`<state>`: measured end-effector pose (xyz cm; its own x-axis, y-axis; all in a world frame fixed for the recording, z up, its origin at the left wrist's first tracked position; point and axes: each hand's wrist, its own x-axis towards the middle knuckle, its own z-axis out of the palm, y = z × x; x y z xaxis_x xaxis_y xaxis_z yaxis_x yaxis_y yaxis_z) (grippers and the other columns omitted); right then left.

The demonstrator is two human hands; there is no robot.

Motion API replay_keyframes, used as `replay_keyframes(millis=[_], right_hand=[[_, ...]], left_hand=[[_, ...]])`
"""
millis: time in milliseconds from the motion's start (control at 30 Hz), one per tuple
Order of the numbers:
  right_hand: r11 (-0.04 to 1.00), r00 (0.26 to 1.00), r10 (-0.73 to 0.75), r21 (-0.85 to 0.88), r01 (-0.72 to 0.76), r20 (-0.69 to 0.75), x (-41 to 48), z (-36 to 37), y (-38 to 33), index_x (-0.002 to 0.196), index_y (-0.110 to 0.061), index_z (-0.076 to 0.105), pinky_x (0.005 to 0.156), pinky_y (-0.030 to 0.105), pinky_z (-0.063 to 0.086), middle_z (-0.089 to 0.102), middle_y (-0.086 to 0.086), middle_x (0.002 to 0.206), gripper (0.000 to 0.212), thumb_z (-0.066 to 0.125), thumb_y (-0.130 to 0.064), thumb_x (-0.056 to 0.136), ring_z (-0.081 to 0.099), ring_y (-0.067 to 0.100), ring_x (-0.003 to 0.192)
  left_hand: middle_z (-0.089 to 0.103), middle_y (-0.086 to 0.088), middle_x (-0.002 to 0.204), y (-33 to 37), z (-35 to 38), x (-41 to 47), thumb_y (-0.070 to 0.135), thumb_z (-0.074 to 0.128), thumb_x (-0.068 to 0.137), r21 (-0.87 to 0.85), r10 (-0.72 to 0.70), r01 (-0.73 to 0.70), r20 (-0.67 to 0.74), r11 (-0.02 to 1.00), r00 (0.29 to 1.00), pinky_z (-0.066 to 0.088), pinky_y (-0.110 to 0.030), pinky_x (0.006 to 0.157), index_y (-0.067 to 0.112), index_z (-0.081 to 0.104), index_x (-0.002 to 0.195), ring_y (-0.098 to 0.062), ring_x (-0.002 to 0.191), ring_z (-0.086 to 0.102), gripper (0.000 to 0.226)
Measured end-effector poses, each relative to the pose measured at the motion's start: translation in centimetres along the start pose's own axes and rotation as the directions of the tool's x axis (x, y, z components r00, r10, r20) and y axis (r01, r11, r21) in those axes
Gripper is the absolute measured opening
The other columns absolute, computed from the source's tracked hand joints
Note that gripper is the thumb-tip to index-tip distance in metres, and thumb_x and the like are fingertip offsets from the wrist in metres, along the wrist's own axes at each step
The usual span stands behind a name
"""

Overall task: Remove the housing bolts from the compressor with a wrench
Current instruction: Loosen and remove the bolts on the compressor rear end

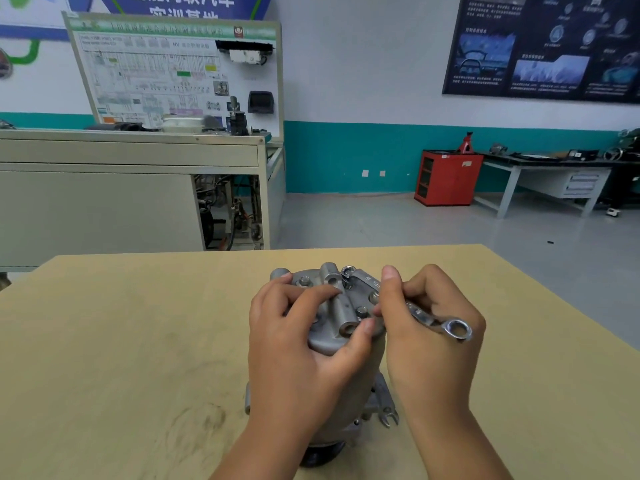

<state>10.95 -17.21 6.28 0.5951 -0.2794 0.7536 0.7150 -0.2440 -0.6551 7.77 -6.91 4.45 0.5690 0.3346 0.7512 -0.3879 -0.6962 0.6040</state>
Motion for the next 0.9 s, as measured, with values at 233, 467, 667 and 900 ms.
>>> replay_keyframes(millis=[233,467,667,900], right_hand=[[0.934,0.959,-0.282,-0.226,0.276,0.007,0.2,0.3,-0.3,0.054,-0.01,0.041,0.043,0.025,0.028,0.04,0.001,0.045,0.041,0.055,-0.027,0.088,0.033,0.019,0.045],[0.999,0.997,0.049,-0.006,-0.049,0.064,0.4,-0.6,0.6,0.053,-0.006,0.044,0.043,0.017,0.033,0.052,0.006,0.046,0.04,0.058,-0.027,0.085,0.043,0.013,0.042],[0.688,0.744,0.609,0.283,-0.668,0.275,4.6,-0.8,4.9,0.054,-0.015,0.042,0.047,0.025,0.032,0.042,-0.002,0.04,0.04,0.06,-0.015,0.089,0.035,0.01,0.04],[0.732,0.662,0.613,0.006,-0.681,0.43,7.5,4.3,6.8,0.067,-0.013,0.054,0.051,0.026,0.023,0.035,-0.009,0.043,0.031,0.069,-0.034,0.084,0.026,0.011,0.045]], left_hand=[[0.052,0.007,0.089,-0.3,0.1,-0.1,0.055,0.057,0.068,-0.008,0.01,-0.01,-0.005,1.0,1.0,0.027,-0.006,0.093,0.023,0.071,0.097,-0.005,0.11,0.039,0.045],[0.049,0.014,0.09,-0.5,0.3,-0.1,0.055,0.06,0.068,-0.029,0.023,-0.024,-0.028,0.999,0.999,0.029,-0.008,0.094,0.022,0.071,0.096,-0.009,0.114,0.042,0.045],[0.051,0.008,0.086,-0.5,0.3,-0.2,0.055,0.059,0.069,-0.02,0.018,-0.018,-0.029,1.0,0.999,0.03,-0.01,0.094,0.022,0.072,0.095,-0.018,0.115,0.046,0.044],[0.052,0.006,0.083,-0.7,0.6,-0.1,0.053,0.061,0.069,-0.016,0.07,-0.071,-0.066,0.997,0.995,0.03,-0.011,0.097,0.02,0.071,0.093,-0.015,0.112,0.047,0.042]])
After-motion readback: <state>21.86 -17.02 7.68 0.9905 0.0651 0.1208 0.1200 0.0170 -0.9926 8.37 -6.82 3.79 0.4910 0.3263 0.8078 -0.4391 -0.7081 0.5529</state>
